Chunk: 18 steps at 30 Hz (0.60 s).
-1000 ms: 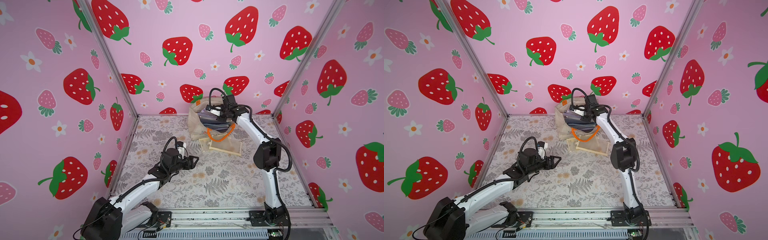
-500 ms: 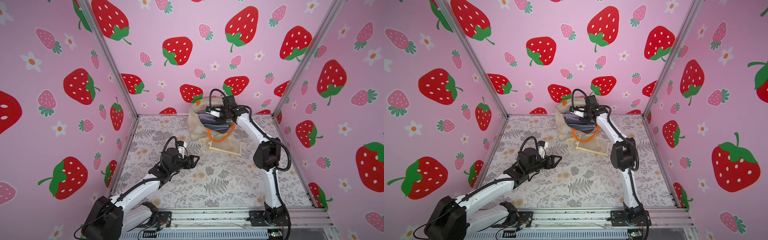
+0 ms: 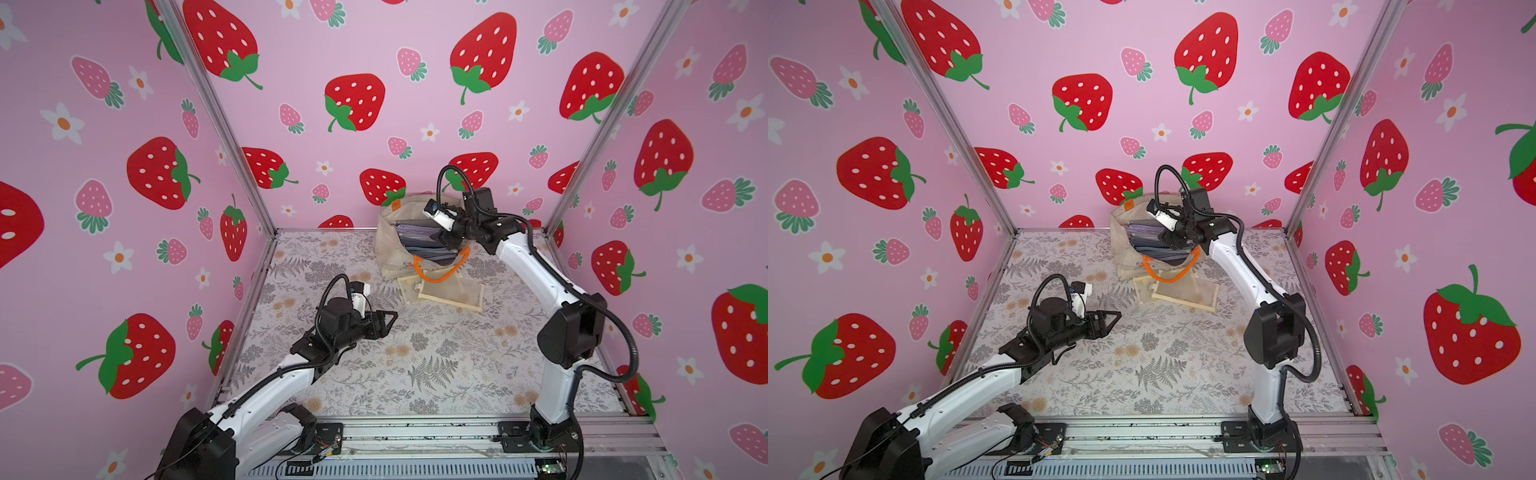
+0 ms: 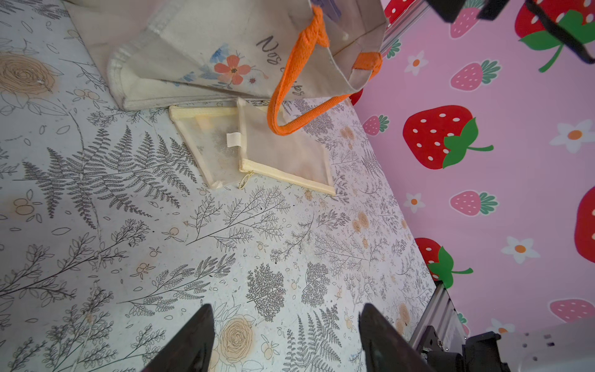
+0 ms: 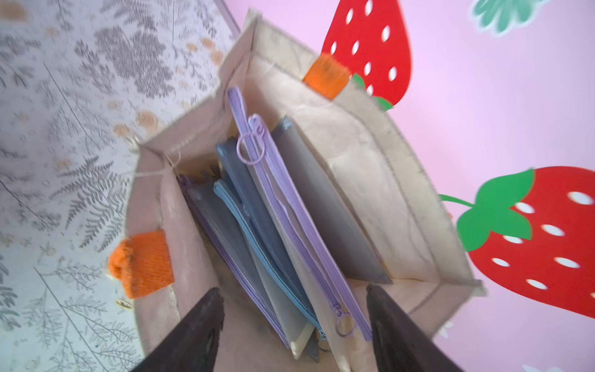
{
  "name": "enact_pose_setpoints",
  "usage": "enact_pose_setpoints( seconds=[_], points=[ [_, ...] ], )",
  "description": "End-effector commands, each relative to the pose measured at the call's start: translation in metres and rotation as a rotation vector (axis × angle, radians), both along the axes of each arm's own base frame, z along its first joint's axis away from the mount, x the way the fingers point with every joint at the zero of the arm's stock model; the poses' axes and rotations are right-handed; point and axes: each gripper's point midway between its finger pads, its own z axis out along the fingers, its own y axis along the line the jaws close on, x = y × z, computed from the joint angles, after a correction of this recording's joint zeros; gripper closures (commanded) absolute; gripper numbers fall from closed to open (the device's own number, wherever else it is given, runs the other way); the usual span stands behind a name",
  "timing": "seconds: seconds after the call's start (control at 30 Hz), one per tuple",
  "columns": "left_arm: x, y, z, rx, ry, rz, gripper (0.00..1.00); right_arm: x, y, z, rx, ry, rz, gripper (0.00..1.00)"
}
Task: Put the pencil pouch into the canvas bag
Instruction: Place the pencil pouch in the canvas bag.
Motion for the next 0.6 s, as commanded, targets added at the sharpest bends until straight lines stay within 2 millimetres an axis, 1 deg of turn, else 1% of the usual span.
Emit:
enact_pose_setpoints(
  seconds=[0.0, 0.07, 0.13, 0.2, 0.27, 0.3, 0.4, 0.43, 0.5, 0.57],
  points=[
    [-0.006, 0.010, -0.004, 0.016, 0.020, 0.033, 0.27, -0.011, -0.017, -0.004, 0.123, 0.106, -0.131, 0.30],
    [-0.007, 0.016, -0.006, 0.032, 0.027, 0.056, 0.27, -0.022, -0.042, -0.015, 0.234, 0.187, -0.221, 0.31],
    [-0.008, 0.018, -0.007, 0.030, 0.028, 0.065, 0.27, -0.034, -0.072, -0.033, 0.342, 0.280, -0.316, 0.32],
    [-0.009, 0.018, -0.007, 0.029, 0.032, 0.064, 0.27, -0.047, -0.102, -0.059, 0.402, 0.356, -0.407, 0.33],
    [-0.008, 0.018, -0.007, 0.030, 0.034, 0.058, 0.27, -0.058, -0.128, -0.083, 0.417, 0.403, -0.484, 0.33],
    [-0.008, 0.017, -0.006, 0.027, 0.034, 0.054, 0.27, -0.064, -0.137, -0.096, 0.426, 0.437, -0.502, 0.33],
    [-0.005, 0.015, -0.004, 0.015, 0.034, 0.054, 0.27, -0.074, -0.152, -0.133, 0.408, 0.523, -0.543, 0.35],
    [-0.004, 0.014, -0.003, 0.009, 0.032, 0.053, 0.27, -0.074, -0.156, -0.143, 0.402, 0.536, -0.559, 0.35],
    [-0.004, 0.012, -0.001, -0.011, 0.031, 0.051, 0.27, -0.070, -0.156, -0.164, 0.401, 0.575, -0.566, 0.36],
    [-0.004, 0.011, -0.001, -0.021, 0.032, 0.051, 0.27, -0.060, -0.151, -0.177, 0.397, 0.611, -0.555, 0.39]
  ],
)
